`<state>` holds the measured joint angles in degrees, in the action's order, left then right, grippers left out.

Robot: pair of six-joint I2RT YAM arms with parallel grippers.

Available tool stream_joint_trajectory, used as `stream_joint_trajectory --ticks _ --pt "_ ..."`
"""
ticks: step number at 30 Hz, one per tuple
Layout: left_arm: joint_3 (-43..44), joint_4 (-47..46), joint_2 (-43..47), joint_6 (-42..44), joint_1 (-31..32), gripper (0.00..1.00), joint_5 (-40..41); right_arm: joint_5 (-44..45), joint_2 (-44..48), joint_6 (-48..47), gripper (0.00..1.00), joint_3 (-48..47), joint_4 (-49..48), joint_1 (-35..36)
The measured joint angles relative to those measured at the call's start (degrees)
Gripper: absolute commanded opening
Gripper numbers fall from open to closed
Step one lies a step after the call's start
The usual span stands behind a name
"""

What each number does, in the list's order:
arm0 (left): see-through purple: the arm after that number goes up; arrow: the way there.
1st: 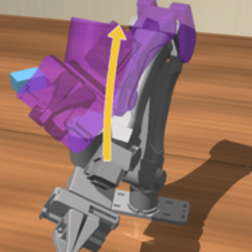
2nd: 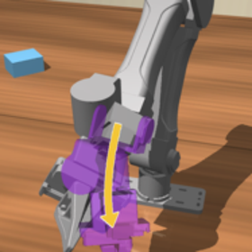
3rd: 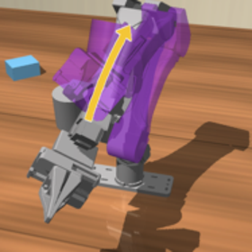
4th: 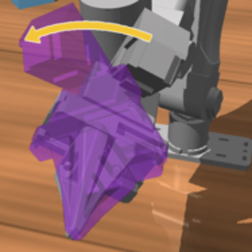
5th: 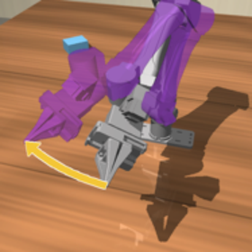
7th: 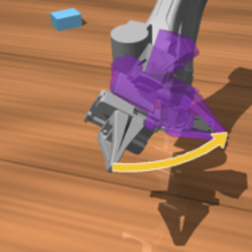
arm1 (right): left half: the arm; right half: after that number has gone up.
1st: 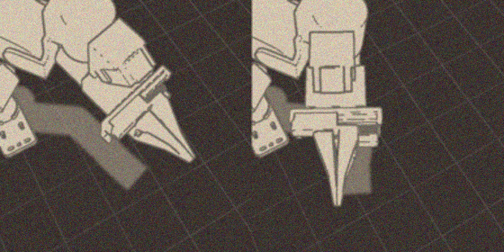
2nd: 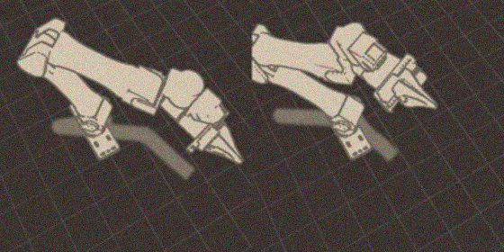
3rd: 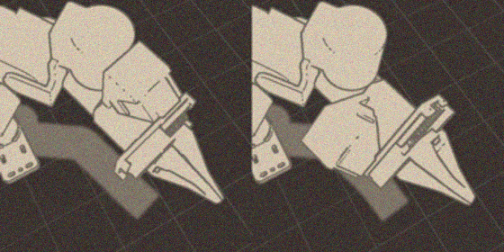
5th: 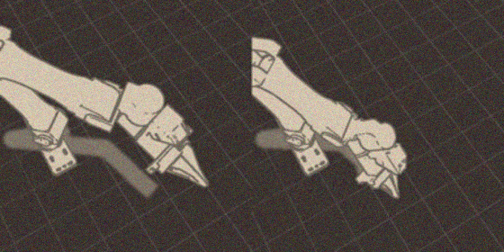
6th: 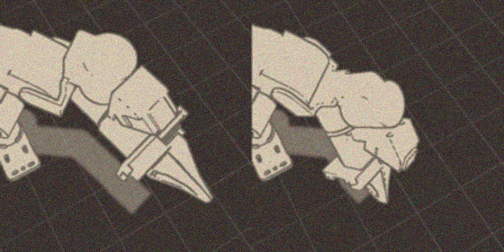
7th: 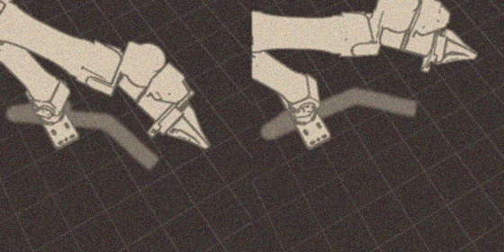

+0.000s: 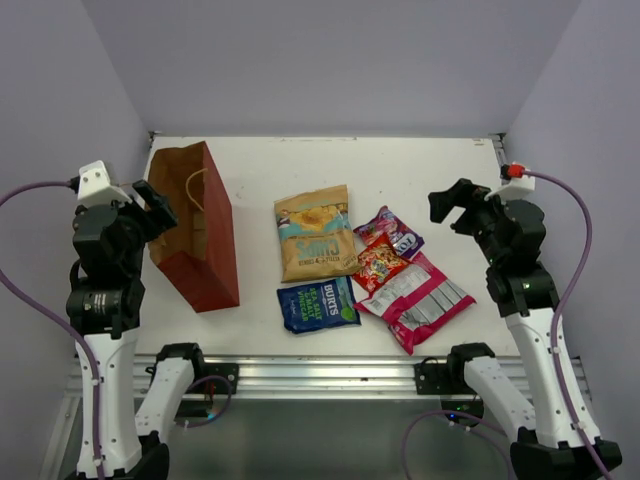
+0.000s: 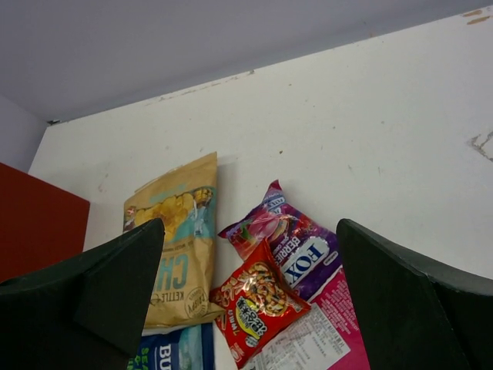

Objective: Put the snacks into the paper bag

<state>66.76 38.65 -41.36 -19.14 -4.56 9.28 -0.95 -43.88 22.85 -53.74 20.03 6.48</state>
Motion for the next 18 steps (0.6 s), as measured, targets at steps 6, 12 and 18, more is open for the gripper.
stream_joint_trajectory --ticks 6,12,18 --pt "-6.8 1.2 1.9 -2.5 0.1 0.79 -0.6 0.0 0.7 0.0 0.99 0.0 0.0 0.0" --pt "-7.5 3.5 1.9 -3.5 0.1 0.82 0.5 0.0 0.7 0.0 0.99 0.0 0.1 0.0" --pt "-7.5 4.6 3.5 -3.9 0.1 0.83 3.3 0.0 -0.4 0.0 0.99 0.0 0.1 0.0"
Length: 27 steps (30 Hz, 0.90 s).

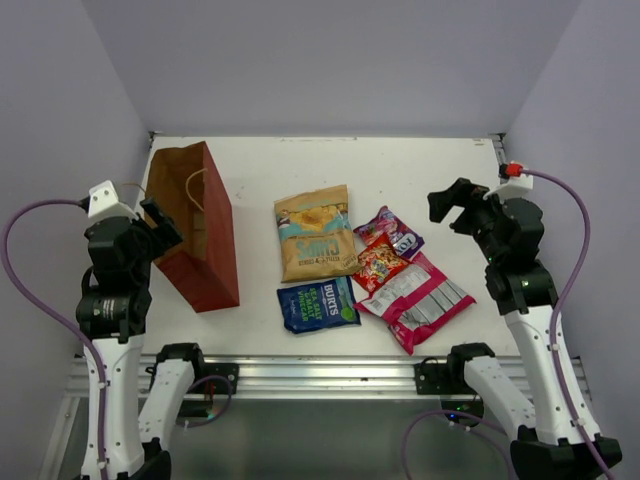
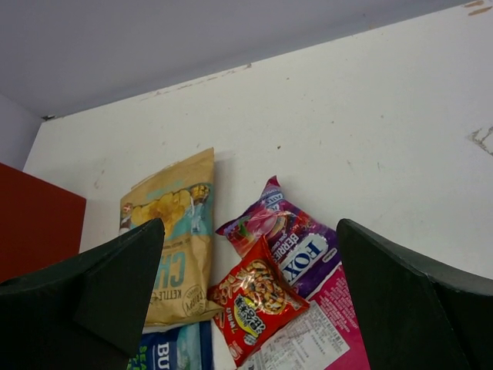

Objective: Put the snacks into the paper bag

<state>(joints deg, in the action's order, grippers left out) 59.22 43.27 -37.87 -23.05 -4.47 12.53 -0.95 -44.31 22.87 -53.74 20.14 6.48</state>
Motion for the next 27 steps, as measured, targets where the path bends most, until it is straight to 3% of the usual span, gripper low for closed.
stream_joint_trajectory --ticks 10,13,14,20,22,27 --pt "-4.7 -0.4 -0.5 0.0 0.0 0.81 1.2 0.0 -1.0 0.0 0.99 0.0 0.0 0.0" --pt "-5.8 -0.5 -1.3 0.0 0.0 0.73 1.2 0.0 -1.0 0.0 0.98 0.0 0.0 0.0" --pt "-5.9 -0.7 -1.5 -0.1 0.0 0.63 1.2 0.0 -1.0 0.0 0.96 0.0 0.0 0.0" --pt "-6.4 -3.4 -2.3 0.7 0.0 0.33 1.1 -0.8 -3.3 -1.1 0.9 0.0 0.0 0.0" --pt "-6.3 -4.6 -2.8 1.6 0.0 0.26 0.9 -1.8 -6.3 -1.6 0.89 0.1 -0.2 0.0" --pt "-2.6 -6.3 -5.9 3.9 0.1 0.25 -0.2 -3.8 -15.9 -2.3 0.89 2.6 -1.9 0.0"
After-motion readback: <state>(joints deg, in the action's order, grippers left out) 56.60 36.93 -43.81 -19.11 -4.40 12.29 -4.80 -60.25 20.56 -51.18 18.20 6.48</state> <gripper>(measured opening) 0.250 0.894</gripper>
